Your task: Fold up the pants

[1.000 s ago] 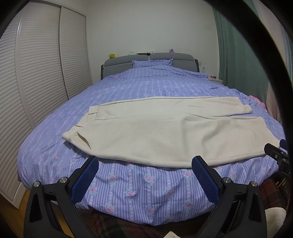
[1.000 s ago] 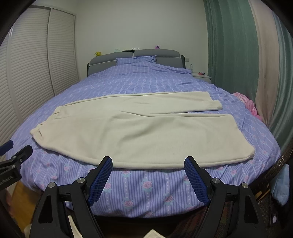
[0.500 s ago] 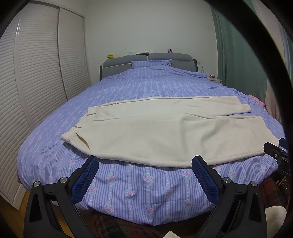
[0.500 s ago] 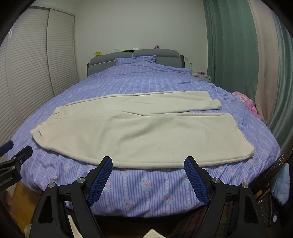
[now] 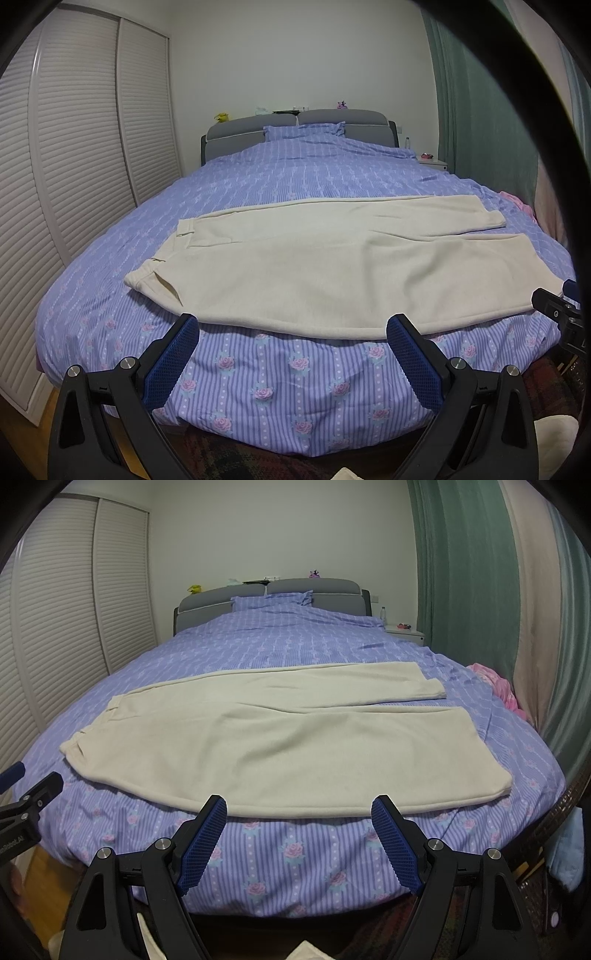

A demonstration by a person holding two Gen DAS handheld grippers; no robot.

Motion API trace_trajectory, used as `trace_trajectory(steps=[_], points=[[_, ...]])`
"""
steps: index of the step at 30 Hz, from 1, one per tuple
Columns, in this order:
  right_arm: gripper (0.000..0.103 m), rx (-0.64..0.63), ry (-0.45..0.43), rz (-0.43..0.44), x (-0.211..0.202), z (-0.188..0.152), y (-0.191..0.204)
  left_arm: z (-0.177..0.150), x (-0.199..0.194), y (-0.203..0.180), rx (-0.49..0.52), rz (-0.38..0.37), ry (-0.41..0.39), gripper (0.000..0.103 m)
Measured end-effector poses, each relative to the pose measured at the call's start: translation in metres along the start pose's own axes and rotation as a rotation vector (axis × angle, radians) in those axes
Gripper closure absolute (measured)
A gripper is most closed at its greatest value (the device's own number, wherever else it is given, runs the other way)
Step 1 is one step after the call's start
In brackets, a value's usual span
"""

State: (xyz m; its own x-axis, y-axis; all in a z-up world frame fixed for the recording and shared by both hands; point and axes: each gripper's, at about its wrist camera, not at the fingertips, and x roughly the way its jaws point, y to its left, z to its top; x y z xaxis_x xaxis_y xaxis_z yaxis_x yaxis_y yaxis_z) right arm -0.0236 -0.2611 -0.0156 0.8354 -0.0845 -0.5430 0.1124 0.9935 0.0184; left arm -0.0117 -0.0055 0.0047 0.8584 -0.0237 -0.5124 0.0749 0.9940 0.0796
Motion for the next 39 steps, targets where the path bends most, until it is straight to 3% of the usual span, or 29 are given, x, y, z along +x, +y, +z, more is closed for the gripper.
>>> trace_trajectory(steps=[29, 39], points=[[0.021, 0.014, 0.017, 0.002, 0.008, 0.000, -0.006, 0.009, 0.006, -0.022, 0.044, -0.020, 0.009, 0.000], [0.021, 0.016, -0.008, -0.023, 0.028, 0.032, -0.030, 0.059, 0.039, -0.060, 0.075, -0.117, -0.003, 0.000]])
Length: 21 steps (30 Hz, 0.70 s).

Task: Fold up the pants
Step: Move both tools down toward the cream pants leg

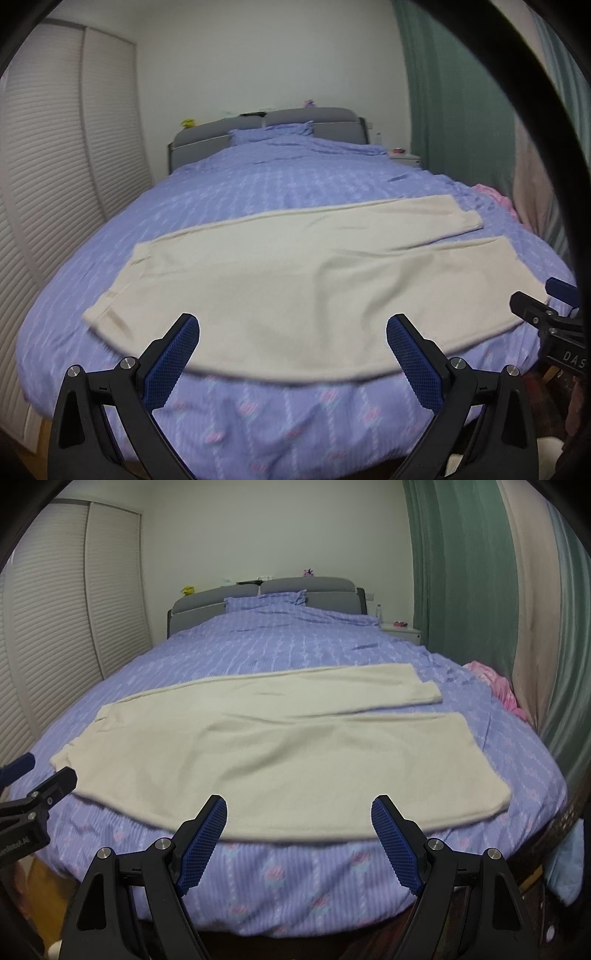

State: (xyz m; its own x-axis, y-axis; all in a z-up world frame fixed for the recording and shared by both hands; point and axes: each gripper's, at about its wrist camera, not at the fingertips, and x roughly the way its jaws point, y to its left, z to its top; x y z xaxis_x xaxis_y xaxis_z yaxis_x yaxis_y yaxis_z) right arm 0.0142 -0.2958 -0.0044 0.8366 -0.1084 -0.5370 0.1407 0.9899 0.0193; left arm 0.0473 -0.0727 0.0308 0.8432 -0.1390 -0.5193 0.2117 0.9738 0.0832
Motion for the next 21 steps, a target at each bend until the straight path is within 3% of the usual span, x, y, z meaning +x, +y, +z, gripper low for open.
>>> trace_trajectory(steps=[11, 21], points=[[0.021, 0.032, -0.081, -0.076, 0.055, 0.095, -0.069, 0.116, 0.080, -0.058, 0.058, -0.157, -0.053, 0.000], [0.021, -0.022, -0.069, -0.066, 0.167, 0.202, -0.153, 0.209, 0.199, -0.140, 0.156, -0.247, -0.024, 0.000]])
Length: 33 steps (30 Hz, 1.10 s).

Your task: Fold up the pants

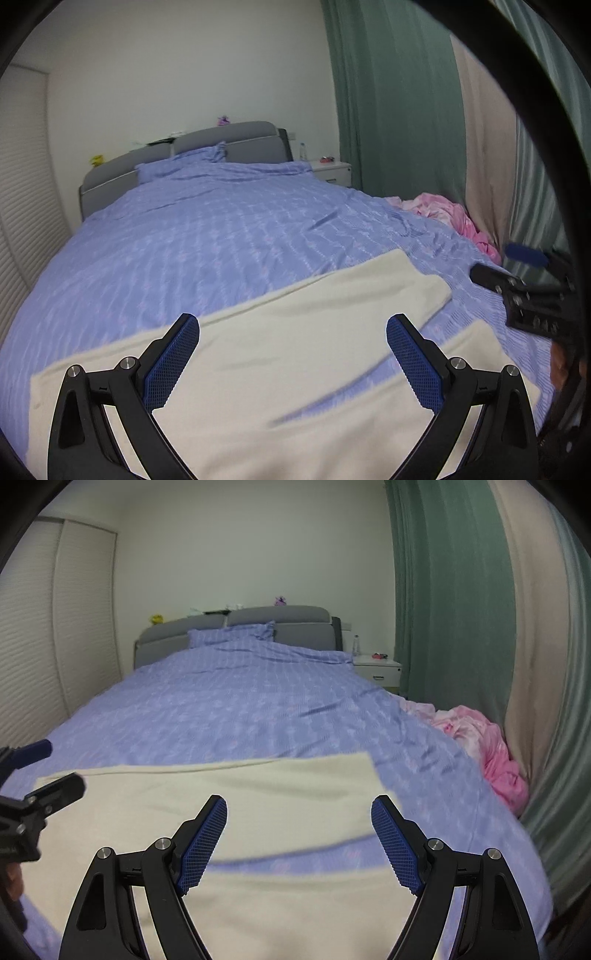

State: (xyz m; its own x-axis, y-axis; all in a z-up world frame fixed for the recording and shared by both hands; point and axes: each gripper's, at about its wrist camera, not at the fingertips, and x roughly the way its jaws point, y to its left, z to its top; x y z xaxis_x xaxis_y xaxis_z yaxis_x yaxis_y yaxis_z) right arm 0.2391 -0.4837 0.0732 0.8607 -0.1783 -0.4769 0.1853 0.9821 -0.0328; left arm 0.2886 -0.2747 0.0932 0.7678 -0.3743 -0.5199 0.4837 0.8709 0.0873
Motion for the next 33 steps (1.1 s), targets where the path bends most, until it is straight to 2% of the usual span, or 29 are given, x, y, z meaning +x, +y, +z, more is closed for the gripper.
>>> trace_trajectory(steps=[2, 4, 9, 15, 19, 21, 22, 25, 28, 29, 33], points=[[0.022, -0.014, 0.057, 0.012, 0.040, 0.020, -0.017, 0.010, 0.026, -0.005, 0.020, -0.010, 0.021, 0.000], [0.022, -0.019, 0.113, 0.060, 0.074, 0.037, -0.031, 0.023, 0.061, -0.009, 0.036, -0.027, 0.051, 0.000], [0.022, 0.025, 0.264, 0.077, 0.175, 0.070, -0.076, 0.052, 0.138, -0.010, 0.004, -0.069, 0.138, 0.000], [0.022, 0.165, 0.461, 0.147, 0.265, 0.073, -0.118, 0.065, 0.211, -0.011, -0.087, -0.088, 0.264, 0.000], [0.023, 0.238, 0.501, 0.124, 0.304, 0.063, -0.131, 0.059, 0.232, -0.017, -0.089, -0.073, 0.276, 0.000], [0.028, 0.283, 0.540, 0.126, 0.326, 0.054, -0.136, 0.054, 0.241, -0.023, -0.062, -0.070, 0.282, 0.000], [0.035, 0.315, 0.559, 0.131, 0.336, 0.049, -0.139, 0.052, 0.244, -0.025, -0.048, -0.067, 0.284, 0.000], [0.036, 0.371, 0.602, 0.146, 0.360, 0.037, -0.143, 0.049, 0.257, -0.033, -0.006, -0.058, 0.282, 0.000], [0.037, 0.385, 0.635, 0.183, 0.371, 0.027, -0.140, 0.046, 0.264, -0.035, 0.020, -0.051, 0.280, 0.000], [0.045, 0.381, 0.652, 0.198, 0.373, 0.024, -0.139, 0.046, 0.264, -0.033, 0.024, -0.048, 0.280, 0.000], [0.057, 0.283, 0.668, 0.238, 0.364, 0.015, -0.131, 0.047, 0.271, -0.029, 0.030, -0.036, 0.281, 0.000]])
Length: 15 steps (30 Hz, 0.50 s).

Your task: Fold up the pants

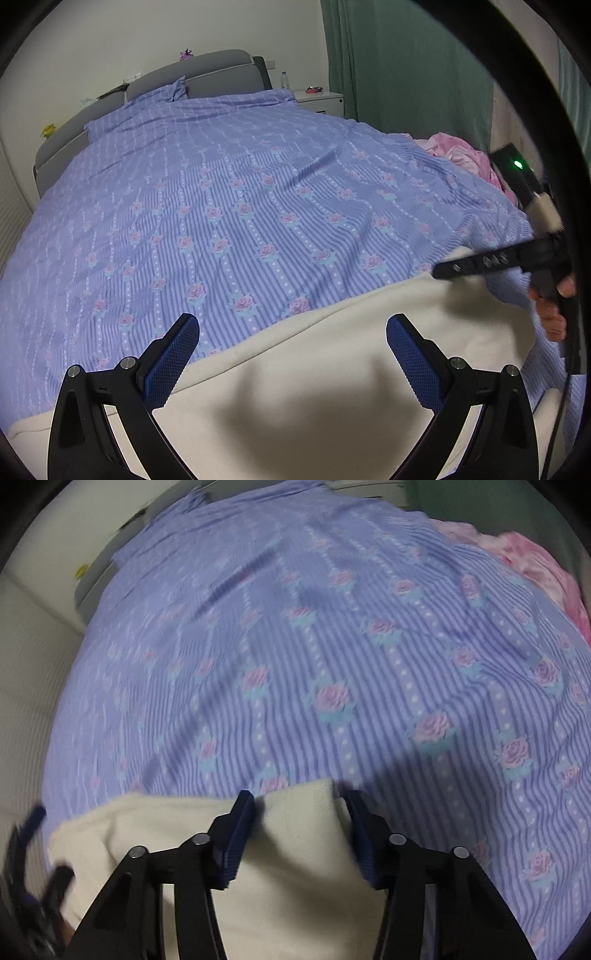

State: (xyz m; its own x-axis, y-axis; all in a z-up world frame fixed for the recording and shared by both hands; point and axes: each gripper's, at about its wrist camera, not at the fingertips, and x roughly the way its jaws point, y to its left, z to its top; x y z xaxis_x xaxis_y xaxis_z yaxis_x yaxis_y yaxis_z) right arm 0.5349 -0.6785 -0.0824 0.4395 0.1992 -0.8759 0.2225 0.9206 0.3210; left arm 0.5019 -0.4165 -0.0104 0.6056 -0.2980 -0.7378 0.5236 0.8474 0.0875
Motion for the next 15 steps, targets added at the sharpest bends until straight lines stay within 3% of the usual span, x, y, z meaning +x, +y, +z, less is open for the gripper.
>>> trace_trajectory(steps=[5, 8, 13, 15], points=[[0.063, -0.113, 0.034, 0.053, -0.003, -0.020, 0.006, -0.003, -0.001, 0.007, -0.020, -0.005, 0.004, 0.000], [0.066, -0.182, 0.007, 0.060, -0.007, -0.033, 0.009, -0.006, -0.002, 0.007, -0.010, -0.002, 0.009, 0.000], [0.082, -0.237, -0.128, 0.006, -0.025, -0.034, 0.019, -0.006, -0.003, 0.002, 0.027, 0.020, -0.006, 0.000], [0.082, -0.238, -0.205, -0.018, -0.037, -0.024, 0.023, -0.003, -0.005, 0.002, 0.039, 0.037, -0.028, 0.000]])
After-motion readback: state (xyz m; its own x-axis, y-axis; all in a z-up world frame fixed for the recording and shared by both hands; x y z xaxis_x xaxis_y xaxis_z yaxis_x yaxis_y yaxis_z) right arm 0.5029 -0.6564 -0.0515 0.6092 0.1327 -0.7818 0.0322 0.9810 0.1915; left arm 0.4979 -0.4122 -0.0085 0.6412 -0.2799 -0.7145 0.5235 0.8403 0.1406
